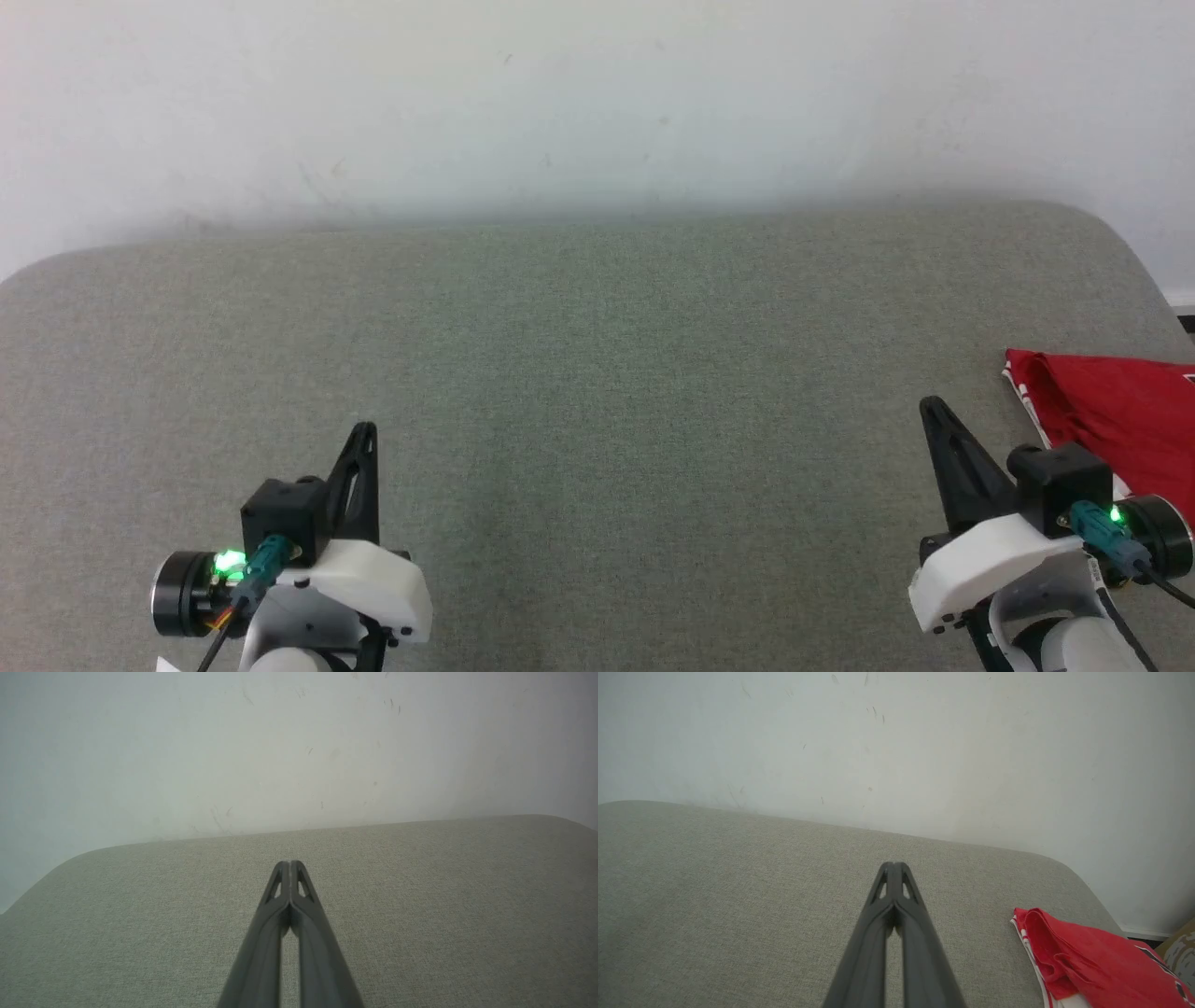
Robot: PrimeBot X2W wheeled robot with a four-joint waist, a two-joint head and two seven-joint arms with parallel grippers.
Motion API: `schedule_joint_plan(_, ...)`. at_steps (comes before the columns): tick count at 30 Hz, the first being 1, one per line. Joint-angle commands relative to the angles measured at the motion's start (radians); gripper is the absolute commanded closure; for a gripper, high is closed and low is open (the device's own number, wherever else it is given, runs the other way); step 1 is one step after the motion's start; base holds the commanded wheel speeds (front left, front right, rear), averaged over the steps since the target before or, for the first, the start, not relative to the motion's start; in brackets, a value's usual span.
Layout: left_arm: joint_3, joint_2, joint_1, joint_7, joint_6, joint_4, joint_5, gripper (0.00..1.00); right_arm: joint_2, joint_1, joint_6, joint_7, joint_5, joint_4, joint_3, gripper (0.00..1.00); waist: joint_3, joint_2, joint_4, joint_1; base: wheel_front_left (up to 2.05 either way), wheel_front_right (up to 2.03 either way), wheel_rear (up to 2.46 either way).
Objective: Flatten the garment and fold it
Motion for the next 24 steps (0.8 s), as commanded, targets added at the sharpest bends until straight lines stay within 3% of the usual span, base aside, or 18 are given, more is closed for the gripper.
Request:
schedule_joint_plan(1,0.004,-0.003,0.005,0.0,0.006,-0.006,0.006,1.0,0.004,0.011,-0.002,0.0,-0.006,-0.007,0.0,1.0,0.0,-0.0001,0.0,0.0,0.0,0.0,0.0)
schedule_joint_plan(24,0.004,-0.003,0.005,0.0,0.006,-0.006,0.006,1.0,0.004,0.011,-0.002,0.0,-0.006,-0.007,0.0,1.0,0.0,-0.0001,0.0,0.0,0.0,0.0,0.0)
